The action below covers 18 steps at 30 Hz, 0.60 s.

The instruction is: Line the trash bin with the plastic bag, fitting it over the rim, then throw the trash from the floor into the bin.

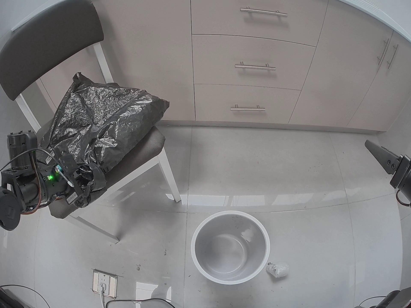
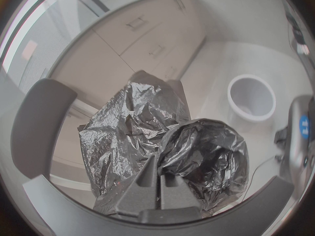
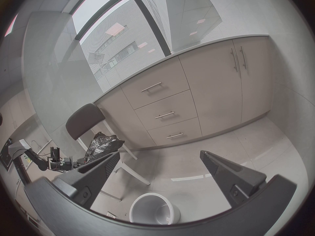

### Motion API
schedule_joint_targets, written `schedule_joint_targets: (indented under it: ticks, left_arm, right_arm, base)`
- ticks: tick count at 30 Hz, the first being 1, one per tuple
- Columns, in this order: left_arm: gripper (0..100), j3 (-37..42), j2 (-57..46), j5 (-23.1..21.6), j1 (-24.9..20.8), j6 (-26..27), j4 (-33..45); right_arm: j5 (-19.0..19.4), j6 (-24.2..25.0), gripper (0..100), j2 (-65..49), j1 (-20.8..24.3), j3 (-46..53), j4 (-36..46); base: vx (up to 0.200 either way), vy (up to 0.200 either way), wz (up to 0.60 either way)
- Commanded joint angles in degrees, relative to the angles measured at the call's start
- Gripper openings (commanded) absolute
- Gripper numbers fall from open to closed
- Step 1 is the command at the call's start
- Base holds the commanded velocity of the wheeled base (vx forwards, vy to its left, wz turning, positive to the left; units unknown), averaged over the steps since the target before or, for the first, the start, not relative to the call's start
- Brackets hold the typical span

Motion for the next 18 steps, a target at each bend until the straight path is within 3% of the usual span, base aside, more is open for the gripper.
schedule_joint_targets:
  ticks: [1,2,3,4,6,8,9,10,14,15,16,17,18]
  left_arm:
    - [0,-0.3,-6.7,-3.4,-1.7,-7.6,0.0]
    - [0,-0.3,-7.8,-4.1,-1.9,-12.2,-0.1]
    - [0,-0.3,-7.8,-4.1,-1.9,-12.2,-0.1]
    - [0,-0.8,-9.2,-4.3,-3.8,-22.4,-0.7]
    - [0,-1.5,-9.7,-4.1,-4.5,-27.0,-0.8]
    - [0,-4.6,-11.3,-3.3,-7.0,-42.8,-0.9]
    - [0,-4.9,-11.5,-3.1,-7.1,-44.7,-0.9]
    - [0,-6.7,-12.4,-1.0,-8.5,-54.1,-1.0]
    - [0,-14.2,-14.0,6.9,-12.0,-76.4,0.4]
    - [0,-15.4,-14.0,8.0,-12.4,-79.4,0.7]
    - [0,-19.5,-14.0,11.9,-13.9,-89.1,3.4]
    - [0,-22.8,-14.0,14.0,-14.8,-95.1,7.2]
    - [0,-23.7,-14.1,14.3,-15.0,-96.5,8.5]
  right_arm:
    - [-0.1,0.0,100,-0.1,0.0,-0.1,0.0]
    - [0.0,0.0,100,-0.1,0.0,-0.1,0.0]
    - [0.0,0.0,100,-0.1,0.0,-0.1,0.0]
    - [-0.1,-0.1,100,-0.1,0.0,0.0,0.0]
    - [0.0,-0.1,100,-0.1,0.0,0.1,0.0]
    - [0.0,-0.1,100,0.0,0.0,0.2,0.1]
    - [0.0,-0.1,100,0.0,0.0,0.2,0.1]
    - [0.0,-0.3,100,0.1,0.0,0.2,0.1]
    - [0.0,-0.3,100,0.2,0.0,0.2,0.1]
    - [0.0,-0.3,100,0.3,0.0,0.2,0.1]
    - [0.0,-0.3,100,0.3,0.1,0.3,0.1]
    - [0.0,-0.3,100,0.4,0.3,0.5,0.2]
    - [0.0,-0.3,100,0.4,0.4,0.5,0.2]
  base:
    - [0.0,0.0,0.0]
    - [0.0,0.0,0.0]
    - [0.0,0.0,0.0]
    - [0.0,0.0,0.0]
    - [0.0,0.0,0.0]
    - [0.0,0.0,0.0]
    - [0.0,0.0,0.0]
    - [0.0,0.0,0.0]
    - [0.0,0.0,0.0]
    - [0.0,0.0,0.0]
    - [0.0,0.0,0.0]
    - [0.0,0.0,0.0]
    - [0.0,0.0,0.0]
